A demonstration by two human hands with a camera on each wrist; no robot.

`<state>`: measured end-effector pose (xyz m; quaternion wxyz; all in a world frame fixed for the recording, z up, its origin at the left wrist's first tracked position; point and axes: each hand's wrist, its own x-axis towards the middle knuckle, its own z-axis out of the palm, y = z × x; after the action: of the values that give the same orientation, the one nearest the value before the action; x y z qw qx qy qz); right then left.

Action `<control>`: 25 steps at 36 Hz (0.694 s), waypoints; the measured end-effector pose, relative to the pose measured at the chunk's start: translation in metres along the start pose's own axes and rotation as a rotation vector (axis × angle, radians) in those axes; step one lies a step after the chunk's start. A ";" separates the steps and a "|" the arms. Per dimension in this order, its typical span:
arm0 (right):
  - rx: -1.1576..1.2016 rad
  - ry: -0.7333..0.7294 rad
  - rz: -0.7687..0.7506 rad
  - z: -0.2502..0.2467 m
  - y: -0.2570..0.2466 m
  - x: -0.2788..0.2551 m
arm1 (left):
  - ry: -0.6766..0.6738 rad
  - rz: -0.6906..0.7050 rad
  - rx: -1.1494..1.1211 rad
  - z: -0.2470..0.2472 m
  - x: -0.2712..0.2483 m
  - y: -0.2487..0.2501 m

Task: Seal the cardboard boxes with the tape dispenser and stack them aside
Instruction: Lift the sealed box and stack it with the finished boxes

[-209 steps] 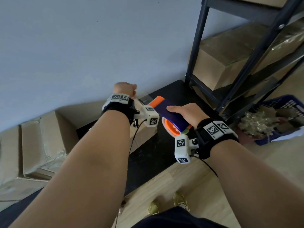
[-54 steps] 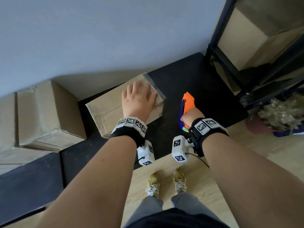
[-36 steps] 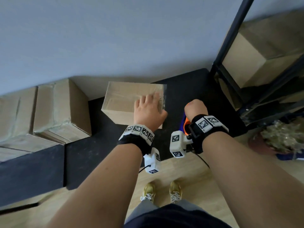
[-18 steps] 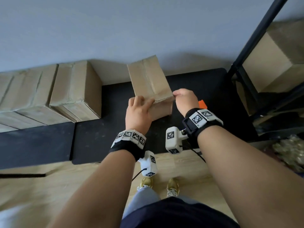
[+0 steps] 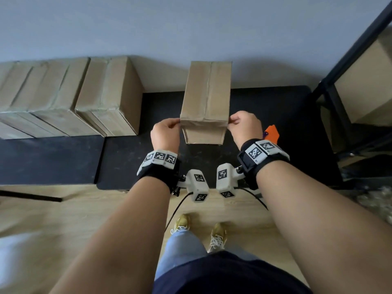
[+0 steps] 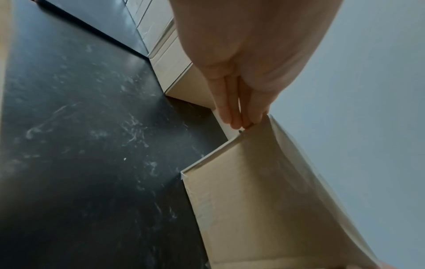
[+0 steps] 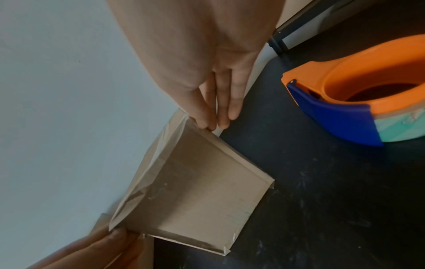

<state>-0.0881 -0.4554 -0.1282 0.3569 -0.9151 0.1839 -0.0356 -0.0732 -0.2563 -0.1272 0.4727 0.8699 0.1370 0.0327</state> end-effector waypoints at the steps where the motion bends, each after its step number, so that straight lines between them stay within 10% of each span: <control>1: -0.003 0.005 -0.005 0.000 0.000 0.000 | -0.005 -0.007 -0.016 0.000 0.001 -0.001; 25: -0.028 -0.008 0.041 -0.007 -0.018 -0.007 | -0.085 -0.007 0.034 -0.001 -0.002 0.005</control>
<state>-0.0908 -0.4450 -0.1098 0.3456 -0.9161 0.2019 -0.0221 -0.0738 -0.2587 -0.1222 0.4635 0.8778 0.1203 -0.0080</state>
